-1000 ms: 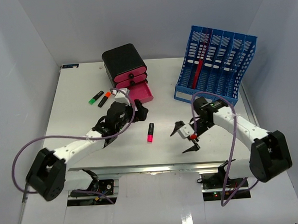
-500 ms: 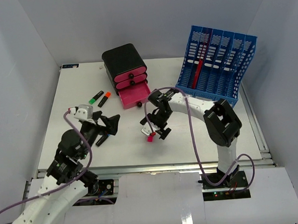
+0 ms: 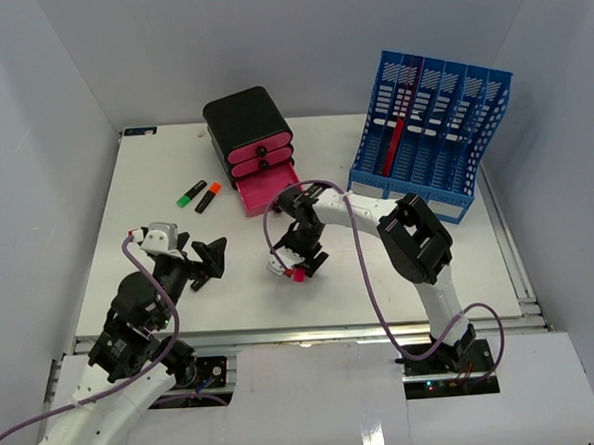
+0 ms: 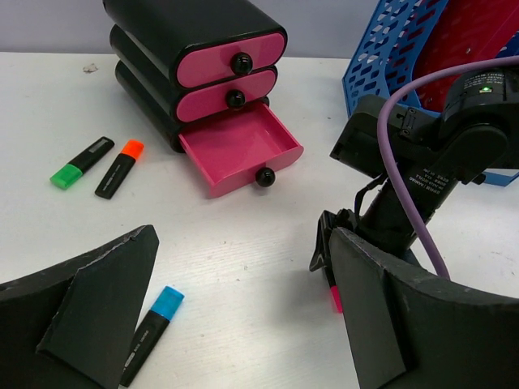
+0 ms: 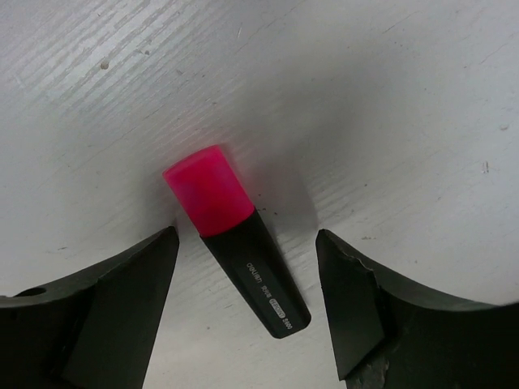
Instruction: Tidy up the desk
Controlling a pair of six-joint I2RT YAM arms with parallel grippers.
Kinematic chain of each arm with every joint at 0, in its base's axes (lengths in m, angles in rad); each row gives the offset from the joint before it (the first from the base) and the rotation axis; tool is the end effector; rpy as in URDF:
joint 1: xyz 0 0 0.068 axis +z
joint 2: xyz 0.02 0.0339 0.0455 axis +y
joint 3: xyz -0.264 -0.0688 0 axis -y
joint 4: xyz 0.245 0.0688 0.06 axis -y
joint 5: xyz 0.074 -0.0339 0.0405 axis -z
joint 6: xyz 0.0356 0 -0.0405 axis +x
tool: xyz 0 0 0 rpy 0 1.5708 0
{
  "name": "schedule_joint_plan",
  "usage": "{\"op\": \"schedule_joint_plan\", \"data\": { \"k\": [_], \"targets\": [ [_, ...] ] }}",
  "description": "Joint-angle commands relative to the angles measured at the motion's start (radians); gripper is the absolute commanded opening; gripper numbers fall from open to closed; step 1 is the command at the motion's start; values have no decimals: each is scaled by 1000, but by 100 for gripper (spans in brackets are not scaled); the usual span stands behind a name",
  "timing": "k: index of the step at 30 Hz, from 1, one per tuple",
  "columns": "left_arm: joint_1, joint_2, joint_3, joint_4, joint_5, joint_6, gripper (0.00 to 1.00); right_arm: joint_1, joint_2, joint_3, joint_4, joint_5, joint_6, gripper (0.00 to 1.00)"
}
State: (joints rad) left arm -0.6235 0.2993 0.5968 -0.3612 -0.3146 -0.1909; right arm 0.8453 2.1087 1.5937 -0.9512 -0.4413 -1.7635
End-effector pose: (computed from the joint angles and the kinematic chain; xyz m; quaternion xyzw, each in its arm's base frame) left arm 0.0811 -0.0448 0.3137 0.0499 0.7265 -0.1627 0.6658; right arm 0.2601 0.3162 0.1662 -0.9431 0.2455 0.1733 0.1426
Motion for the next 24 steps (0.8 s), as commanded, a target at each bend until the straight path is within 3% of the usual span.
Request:
{"op": "schedule_joint_plan", "data": {
  "k": [1,5,8,13,19,24],
  "targets": [
    [5,-27,-4,-10,-29,6,98,7,44,15,-23,63,17,60],
    [5,-44,-5,-10,-39,4,98,6,59,29,-48,59,58,40],
    [5,-49,-5,-10,-41,3,98,8,62,30,-50,62,120,32],
    [5,-52,-5,-10,-38,2,98,4,72,61,-37,89,281,24],
    [5,-61,-5,-10,-39,-3,98,-56,107,235,-14,68,532,13],
    [5,-59,-5,-12,-38,-4,98,-107,63,348,165,155,728,11]
  ]
}}
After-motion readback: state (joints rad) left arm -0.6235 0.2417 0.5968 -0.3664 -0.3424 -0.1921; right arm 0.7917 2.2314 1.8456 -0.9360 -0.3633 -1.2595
